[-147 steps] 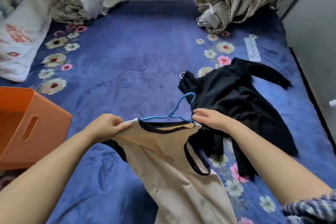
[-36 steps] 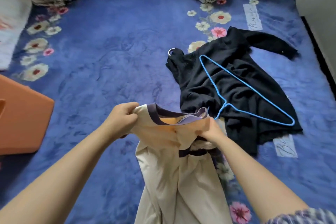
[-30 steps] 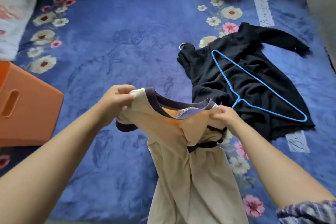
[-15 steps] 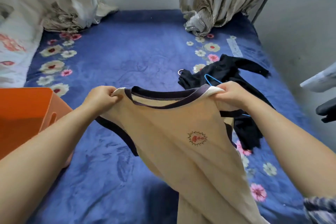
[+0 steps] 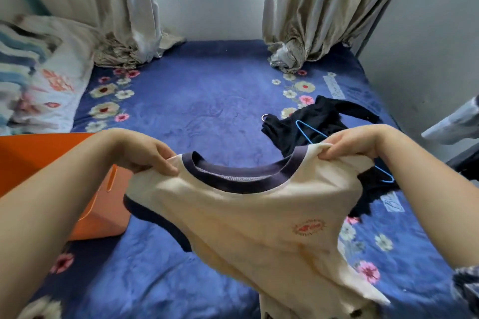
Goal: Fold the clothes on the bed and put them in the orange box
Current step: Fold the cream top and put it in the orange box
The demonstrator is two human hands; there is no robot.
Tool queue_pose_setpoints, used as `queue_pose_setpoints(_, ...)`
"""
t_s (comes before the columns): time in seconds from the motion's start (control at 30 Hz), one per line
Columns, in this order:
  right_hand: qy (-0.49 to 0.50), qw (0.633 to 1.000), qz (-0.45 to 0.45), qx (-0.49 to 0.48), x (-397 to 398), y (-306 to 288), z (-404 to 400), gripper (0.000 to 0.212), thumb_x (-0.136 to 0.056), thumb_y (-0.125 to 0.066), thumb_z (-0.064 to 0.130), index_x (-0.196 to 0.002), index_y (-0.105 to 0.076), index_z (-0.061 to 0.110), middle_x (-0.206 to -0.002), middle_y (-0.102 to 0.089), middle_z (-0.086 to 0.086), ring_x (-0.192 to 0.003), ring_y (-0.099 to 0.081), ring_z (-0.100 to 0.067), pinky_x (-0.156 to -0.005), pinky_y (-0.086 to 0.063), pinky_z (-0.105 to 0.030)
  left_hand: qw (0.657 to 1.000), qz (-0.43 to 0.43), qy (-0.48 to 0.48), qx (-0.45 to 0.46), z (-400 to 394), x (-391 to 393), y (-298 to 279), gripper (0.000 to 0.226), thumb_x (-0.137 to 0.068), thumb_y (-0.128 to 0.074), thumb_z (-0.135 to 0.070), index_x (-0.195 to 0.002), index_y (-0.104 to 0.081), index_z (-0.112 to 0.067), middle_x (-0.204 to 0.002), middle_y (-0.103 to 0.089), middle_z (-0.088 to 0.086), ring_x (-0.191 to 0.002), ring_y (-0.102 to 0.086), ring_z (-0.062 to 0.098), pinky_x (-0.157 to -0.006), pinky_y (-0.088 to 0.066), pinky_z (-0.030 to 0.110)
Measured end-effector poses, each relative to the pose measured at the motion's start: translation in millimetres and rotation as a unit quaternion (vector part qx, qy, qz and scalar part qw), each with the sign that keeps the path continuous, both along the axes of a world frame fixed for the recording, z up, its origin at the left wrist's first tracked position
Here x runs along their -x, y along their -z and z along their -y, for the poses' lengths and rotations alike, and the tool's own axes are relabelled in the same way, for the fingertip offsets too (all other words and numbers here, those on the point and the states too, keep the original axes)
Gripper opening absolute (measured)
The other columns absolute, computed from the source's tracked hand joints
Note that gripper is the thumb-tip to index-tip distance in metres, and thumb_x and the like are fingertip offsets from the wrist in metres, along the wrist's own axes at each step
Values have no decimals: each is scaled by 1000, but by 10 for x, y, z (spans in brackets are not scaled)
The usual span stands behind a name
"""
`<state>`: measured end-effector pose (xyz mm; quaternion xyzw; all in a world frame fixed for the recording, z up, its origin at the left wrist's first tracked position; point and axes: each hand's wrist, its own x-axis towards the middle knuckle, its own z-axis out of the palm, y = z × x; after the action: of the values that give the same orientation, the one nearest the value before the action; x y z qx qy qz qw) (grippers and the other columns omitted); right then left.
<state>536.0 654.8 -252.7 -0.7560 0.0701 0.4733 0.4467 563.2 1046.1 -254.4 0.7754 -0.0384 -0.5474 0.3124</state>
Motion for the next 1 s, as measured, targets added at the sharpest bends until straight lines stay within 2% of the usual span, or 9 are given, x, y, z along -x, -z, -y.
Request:
queue_pose_setpoints(0.1,-63,997,23,44,124,-198,-123,10,-86,-57,10,-93,-64,12,-77,-71,0,-68,-67,-11,-62,-54,-22,999,24,18,-34,72,149,-262,27,-75,-65,-22,-98,-61,-9,-78,-71,1,-67,-67,9,-59,-52,20)
queue_pose_setpoints(0.2,-91,994,43,46,238,-391,-254,17,-79,-59,15,-95,-64,13,-79,-71,2,-69,-66,-9,-65,-54,-20,995,58,33,-67,108,297,-453,3,-89,-60,-14,-92,-62,-12,-71,-70,-1,-61,-66,9,-57,-51,20)
queue_pose_setpoints(0.33,-72,994,53,62,250,-421,-306,17,-94,-47,6,-97,-63,10,-81,-70,-1,-69,-66,-12,-63,-53,-22,988,98,14,-121,90,363,-539,9,-92,-55,-15,-91,-64,-13,-71,-70,-1,-63,-66,12,-58,-51,22)
queue_pose_setpoints(0.43,-5,991,106,80,55,-285,-322,16,-93,-49,8,-93,-64,10,-87,-67,-5,-77,-62,-17,-67,-51,-27,974,161,-22,-158,84,191,-434,15,-95,-52,-18,-103,-62,-11,-86,-64,2,-79,-62,18,-73,-53,30)
queue_pose_setpoints(0.53,-61,943,224,237,-300,-84,-409,12,-86,-51,11,-81,-61,6,-77,-56,-6,-70,-50,-17,-63,-42,-26,955,228,-66,-178,117,-91,-167,15,-97,-46,-25,-99,-56,-14,-94,-55,6,-85,-55,23,-74,-49,32)
queue_pose_setpoints(0.63,-77,869,305,382,-604,233,-539,25,-86,-49,14,-62,-51,9,-63,-46,-3,-68,-48,-23,-51,-30,-26,910,333,-47,-242,153,-364,232,28,-96,-45,-27,-74,-52,-12,-85,-51,9,-82,-47,26,-67,-36,28)
queue_pose_setpoints(0.8,83,839,371,389,-1202,976,-651,25,-88,-44,5,-95,-67,1,-104,-59,-19,-97,-58,-36,-68,-41,-32,868,385,-132,-285,218,-844,1004,37,-94,-44,-27,-59,-45,-16,-70,-50,7,-76,-49,29,-61,-34,28)
queue_pose_setpoints(0.87,103,839,391,365,-1377,1124,-667,23,-87,-42,1,-80,-64,1,-87,-59,-19,-92,-56,-35,-69,-41,-33,865,389,-185,-259,255,-972,1160,35,-94,-43,-22,-60,-45,-14,-74,-57,12,-75,-53,30,-58,-36,28)
queue_pose_setpoints(1.0,108,848,402,328,-1924,1514,-711,38,-87,-41,-1,-51,-33,11,-56,-32,-4,-77,-38,-27,-55,-25,-31,840,404,-293,-215,331,-1352,1537,23,-92,-38,-12,-73,-48,-5,-83,-65,23,-78,-64,37,-74,-52,40)
